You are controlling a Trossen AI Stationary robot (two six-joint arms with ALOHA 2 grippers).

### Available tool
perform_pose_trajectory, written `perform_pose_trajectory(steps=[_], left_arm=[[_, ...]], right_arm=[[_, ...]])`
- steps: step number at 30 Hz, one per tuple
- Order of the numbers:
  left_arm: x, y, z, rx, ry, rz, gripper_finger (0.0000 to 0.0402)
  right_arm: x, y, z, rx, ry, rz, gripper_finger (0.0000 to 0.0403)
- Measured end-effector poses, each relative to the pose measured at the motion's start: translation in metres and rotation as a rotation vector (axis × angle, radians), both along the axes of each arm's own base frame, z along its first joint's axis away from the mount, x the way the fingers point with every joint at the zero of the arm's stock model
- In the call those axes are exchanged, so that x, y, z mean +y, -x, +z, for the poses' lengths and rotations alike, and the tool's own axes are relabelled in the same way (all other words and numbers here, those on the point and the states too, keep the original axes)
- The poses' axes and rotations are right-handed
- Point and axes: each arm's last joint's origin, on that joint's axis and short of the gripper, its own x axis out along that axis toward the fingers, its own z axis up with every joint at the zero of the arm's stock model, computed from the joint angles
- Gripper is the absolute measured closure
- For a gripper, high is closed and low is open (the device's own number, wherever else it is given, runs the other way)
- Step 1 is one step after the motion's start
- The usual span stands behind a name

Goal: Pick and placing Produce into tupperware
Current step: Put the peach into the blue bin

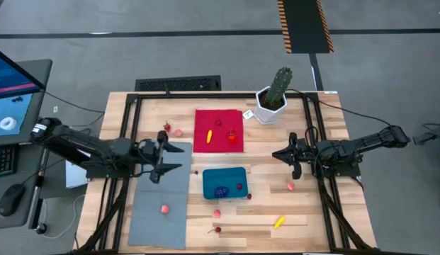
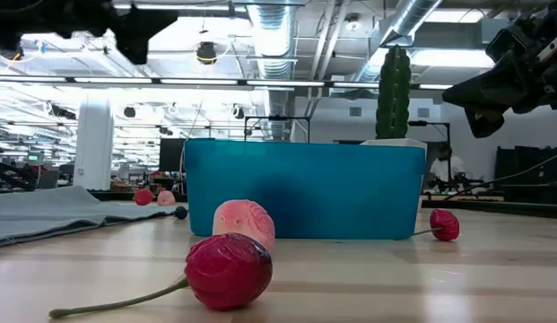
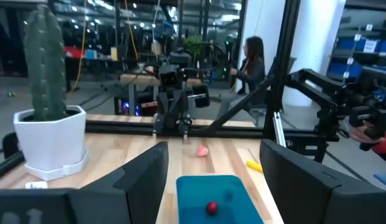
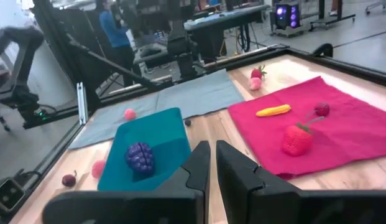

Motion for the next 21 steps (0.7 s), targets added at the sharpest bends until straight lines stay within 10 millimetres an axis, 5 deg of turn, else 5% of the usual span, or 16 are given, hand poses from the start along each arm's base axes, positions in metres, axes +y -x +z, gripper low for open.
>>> perform_pose_trajectory(steps=[21], left_arm=[[0.007,0.045,-0.033,-0.179,-0.019,-0.115,0.0159]], right_arm=[[0.001,-0.001,0.011,-0.107,0.103,0.023,0.0351]])
